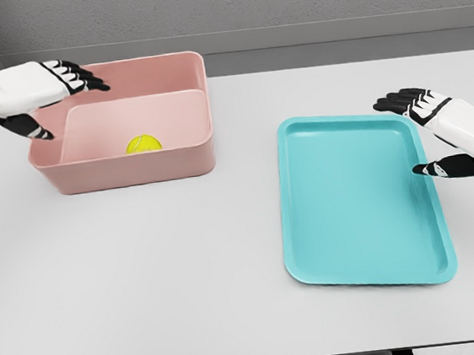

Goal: Put the tennis from the blue tray into the pink basket with both arms

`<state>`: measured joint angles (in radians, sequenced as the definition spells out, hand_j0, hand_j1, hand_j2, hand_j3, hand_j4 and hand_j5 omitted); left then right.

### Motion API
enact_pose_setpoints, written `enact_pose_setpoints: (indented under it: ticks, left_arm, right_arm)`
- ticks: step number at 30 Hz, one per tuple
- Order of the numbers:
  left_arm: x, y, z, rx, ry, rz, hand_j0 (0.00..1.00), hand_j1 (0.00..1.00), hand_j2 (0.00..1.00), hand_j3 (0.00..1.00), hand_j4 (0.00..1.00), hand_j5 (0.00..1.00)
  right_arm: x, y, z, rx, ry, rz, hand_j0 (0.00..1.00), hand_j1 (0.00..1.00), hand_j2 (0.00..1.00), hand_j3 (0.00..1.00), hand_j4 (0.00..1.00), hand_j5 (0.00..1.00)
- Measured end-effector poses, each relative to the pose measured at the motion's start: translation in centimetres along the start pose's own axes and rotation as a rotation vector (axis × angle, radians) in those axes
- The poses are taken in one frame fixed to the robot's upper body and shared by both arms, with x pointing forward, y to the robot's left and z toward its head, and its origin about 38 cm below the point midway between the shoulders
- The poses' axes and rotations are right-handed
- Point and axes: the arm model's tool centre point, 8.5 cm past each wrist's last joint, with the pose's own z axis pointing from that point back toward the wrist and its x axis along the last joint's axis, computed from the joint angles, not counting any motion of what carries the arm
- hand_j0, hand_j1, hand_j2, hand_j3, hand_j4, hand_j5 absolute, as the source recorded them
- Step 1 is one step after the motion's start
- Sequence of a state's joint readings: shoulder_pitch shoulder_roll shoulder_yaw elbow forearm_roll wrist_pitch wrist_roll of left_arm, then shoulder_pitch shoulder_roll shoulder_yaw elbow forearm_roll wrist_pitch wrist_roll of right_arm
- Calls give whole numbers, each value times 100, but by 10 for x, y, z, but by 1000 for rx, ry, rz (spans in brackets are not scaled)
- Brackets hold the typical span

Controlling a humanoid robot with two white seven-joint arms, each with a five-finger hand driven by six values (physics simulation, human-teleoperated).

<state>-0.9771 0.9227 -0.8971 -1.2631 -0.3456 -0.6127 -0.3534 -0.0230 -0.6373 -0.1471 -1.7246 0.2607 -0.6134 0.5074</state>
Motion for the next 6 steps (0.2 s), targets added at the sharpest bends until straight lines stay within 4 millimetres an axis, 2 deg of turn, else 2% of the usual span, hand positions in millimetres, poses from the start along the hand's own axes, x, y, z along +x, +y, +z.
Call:
enact_pose_setpoints:
  ticks: [6]
  left_arm:
    - [-2, -7, 5, -9, 10, 14, 100, 100, 100, 100, 100, 100]
  right_arm:
    - [0, 0, 0, 0, 1, 0, 100, 100, 100, 100, 100, 100]
